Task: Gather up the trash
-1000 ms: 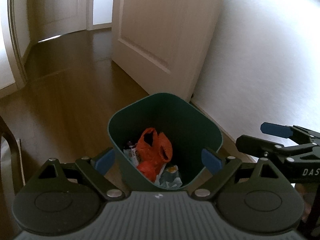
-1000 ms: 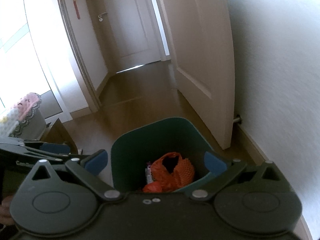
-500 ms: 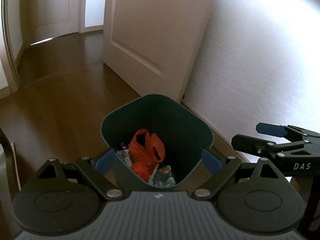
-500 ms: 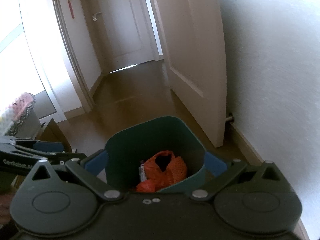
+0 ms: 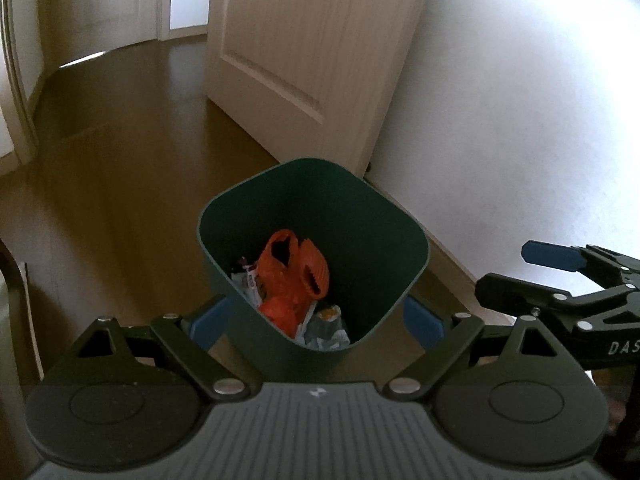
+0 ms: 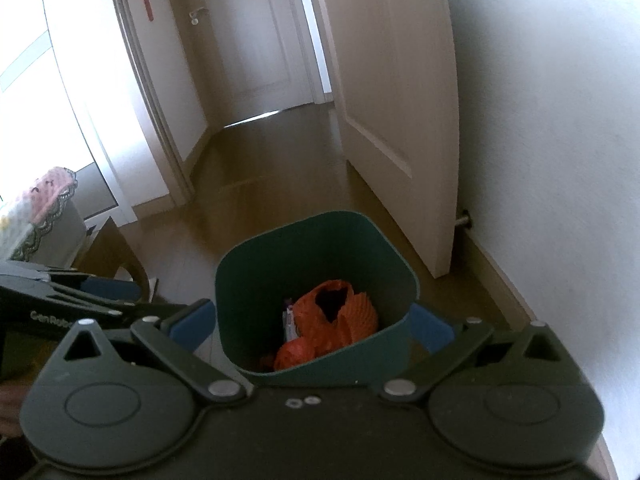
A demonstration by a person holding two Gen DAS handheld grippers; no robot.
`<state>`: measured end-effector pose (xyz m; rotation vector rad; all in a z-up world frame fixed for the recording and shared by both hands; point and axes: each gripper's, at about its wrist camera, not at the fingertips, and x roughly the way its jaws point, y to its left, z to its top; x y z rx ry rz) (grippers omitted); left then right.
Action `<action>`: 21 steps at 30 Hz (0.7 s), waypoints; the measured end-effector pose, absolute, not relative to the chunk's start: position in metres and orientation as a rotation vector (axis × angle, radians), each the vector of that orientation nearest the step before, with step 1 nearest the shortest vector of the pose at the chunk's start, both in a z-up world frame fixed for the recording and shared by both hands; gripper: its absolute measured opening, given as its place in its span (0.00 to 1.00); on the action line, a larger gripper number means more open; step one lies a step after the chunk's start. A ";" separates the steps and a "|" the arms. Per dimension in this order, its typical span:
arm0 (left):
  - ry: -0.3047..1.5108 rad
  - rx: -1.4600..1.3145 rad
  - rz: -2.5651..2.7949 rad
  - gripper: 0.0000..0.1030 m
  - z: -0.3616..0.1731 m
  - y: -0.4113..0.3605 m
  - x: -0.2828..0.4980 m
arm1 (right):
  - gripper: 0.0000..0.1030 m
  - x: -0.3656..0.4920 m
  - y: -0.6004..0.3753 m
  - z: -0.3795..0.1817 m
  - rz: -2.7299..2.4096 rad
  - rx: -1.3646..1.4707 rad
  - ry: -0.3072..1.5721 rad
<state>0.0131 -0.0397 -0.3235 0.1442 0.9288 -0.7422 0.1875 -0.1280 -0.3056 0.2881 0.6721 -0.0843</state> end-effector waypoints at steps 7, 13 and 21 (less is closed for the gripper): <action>0.963 0.152 -0.735 0.91 -0.324 -0.035 0.011 | 1.00 0.175 -0.123 -0.308 -0.075 0.253 0.706; 0.995 0.157 -0.722 0.91 -0.324 -0.030 0.011 | 1.00 0.173 -0.119 -0.307 -0.077 0.243 0.717; 1.020 0.150 -0.702 0.91 -0.321 -0.021 0.010 | 1.00 0.173 -0.114 -0.306 -0.076 0.248 0.715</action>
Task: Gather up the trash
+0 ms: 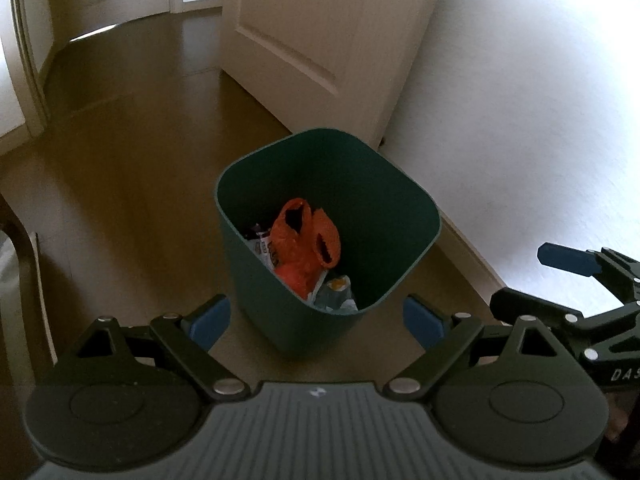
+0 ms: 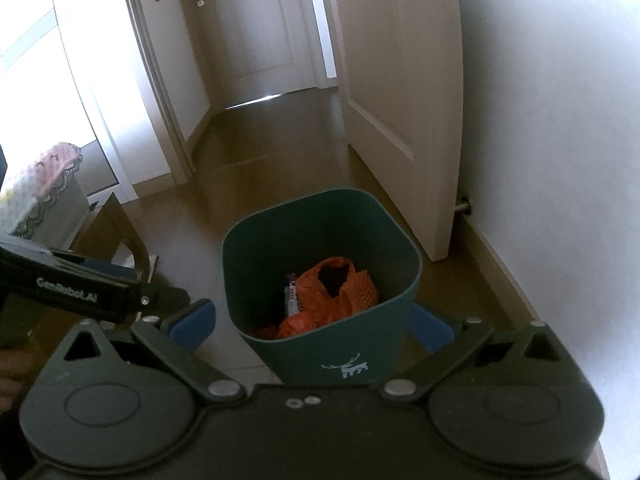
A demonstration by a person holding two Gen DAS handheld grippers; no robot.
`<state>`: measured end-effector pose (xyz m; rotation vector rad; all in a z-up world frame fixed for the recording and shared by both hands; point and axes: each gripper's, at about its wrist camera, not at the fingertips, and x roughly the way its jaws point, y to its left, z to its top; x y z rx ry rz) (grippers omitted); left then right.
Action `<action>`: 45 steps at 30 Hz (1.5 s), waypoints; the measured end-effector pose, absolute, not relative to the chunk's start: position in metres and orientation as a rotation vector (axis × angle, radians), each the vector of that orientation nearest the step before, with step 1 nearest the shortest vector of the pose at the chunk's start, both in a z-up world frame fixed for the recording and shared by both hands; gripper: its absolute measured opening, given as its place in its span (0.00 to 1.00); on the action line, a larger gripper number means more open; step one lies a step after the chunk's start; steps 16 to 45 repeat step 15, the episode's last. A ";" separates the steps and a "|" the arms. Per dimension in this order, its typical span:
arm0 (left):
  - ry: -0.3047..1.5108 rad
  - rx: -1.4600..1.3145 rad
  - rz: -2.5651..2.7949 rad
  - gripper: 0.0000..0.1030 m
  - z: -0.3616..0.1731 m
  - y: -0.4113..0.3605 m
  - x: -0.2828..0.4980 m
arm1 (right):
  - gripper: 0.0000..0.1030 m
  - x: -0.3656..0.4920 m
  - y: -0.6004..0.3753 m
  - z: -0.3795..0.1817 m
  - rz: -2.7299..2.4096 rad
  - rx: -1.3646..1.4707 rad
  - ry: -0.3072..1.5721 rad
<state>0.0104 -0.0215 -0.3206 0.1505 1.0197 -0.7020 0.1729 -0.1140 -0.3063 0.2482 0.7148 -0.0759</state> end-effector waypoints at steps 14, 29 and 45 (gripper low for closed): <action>1.011 0.157 -0.717 0.91 -0.312 -0.021 0.004 | 1.00 0.176 -0.112 -0.306 -0.079 0.245 0.723; 1.008 0.160 -0.719 0.91 -0.311 -0.021 0.003 | 1.00 0.176 -0.112 -0.306 -0.080 0.243 0.722; 1.008 0.160 -0.719 0.91 -0.311 -0.021 0.003 | 1.00 0.176 -0.112 -0.306 -0.080 0.243 0.722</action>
